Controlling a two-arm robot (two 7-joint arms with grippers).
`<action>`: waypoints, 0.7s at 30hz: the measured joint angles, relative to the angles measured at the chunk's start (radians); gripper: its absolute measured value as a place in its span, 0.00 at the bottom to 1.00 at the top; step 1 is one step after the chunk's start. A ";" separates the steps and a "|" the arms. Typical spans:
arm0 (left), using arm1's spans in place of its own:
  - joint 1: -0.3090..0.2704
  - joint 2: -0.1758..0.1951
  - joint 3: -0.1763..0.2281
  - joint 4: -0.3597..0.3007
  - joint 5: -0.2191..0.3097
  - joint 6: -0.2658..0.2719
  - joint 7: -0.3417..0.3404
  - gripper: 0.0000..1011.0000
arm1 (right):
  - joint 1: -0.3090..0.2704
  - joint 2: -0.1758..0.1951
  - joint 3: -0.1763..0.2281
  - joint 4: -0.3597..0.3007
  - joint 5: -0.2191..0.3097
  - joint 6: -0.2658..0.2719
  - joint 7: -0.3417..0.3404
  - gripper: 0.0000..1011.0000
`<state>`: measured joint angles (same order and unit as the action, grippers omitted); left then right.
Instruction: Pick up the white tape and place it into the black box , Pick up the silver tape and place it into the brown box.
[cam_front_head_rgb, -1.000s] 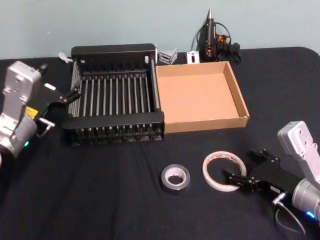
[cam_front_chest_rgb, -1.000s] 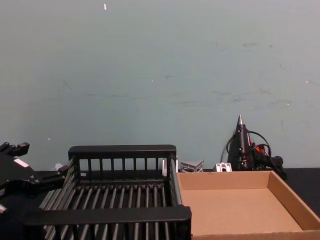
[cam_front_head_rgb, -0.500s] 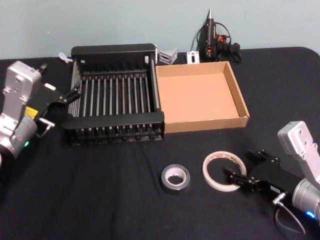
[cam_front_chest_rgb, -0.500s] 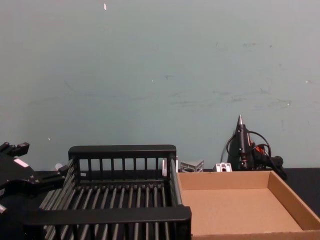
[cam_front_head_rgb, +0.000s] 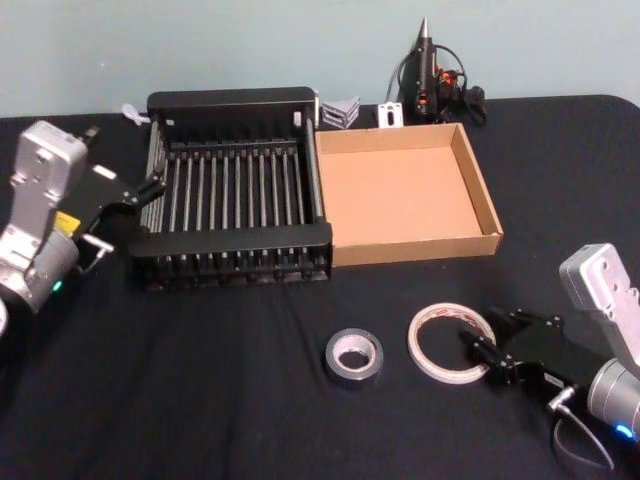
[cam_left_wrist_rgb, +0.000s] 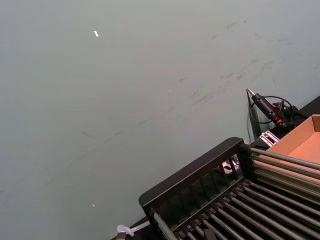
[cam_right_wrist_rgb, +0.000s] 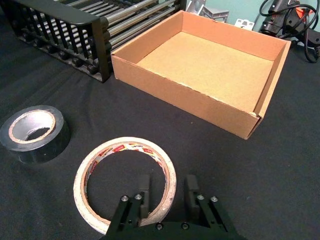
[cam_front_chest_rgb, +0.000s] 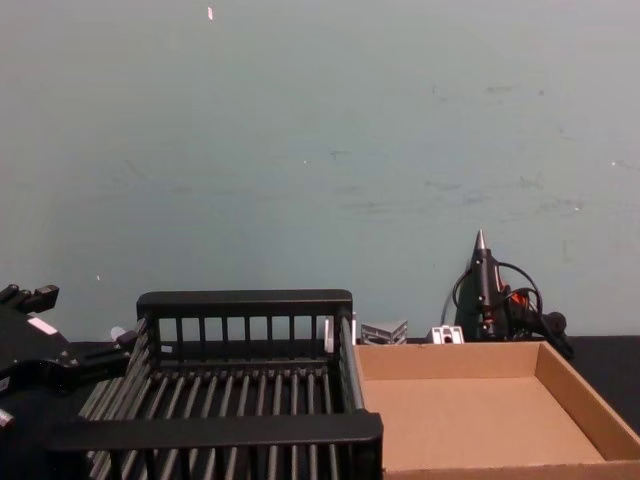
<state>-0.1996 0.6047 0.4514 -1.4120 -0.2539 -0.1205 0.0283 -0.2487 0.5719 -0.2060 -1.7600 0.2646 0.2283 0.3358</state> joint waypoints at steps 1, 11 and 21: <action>0.000 0.000 0.000 0.000 0.000 0.000 0.000 0.99 | 0.000 0.000 0.000 0.000 0.000 0.000 0.000 0.44; 0.000 0.000 0.000 0.000 0.000 0.000 0.000 0.99 | 0.000 0.000 0.000 0.000 0.001 0.000 -0.001 0.14; 0.000 0.000 0.000 0.000 0.000 0.000 0.000 0.99 | 0.000 0.000 0.000 0.000 0.001 0.000 -0.001 0.08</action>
<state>-0.1995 0.6047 0.4514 -1.4120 -0.2539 -0.1205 0.0283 -0.2486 0.5718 -0.2060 -1.7600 0.2660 0.2281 0.3348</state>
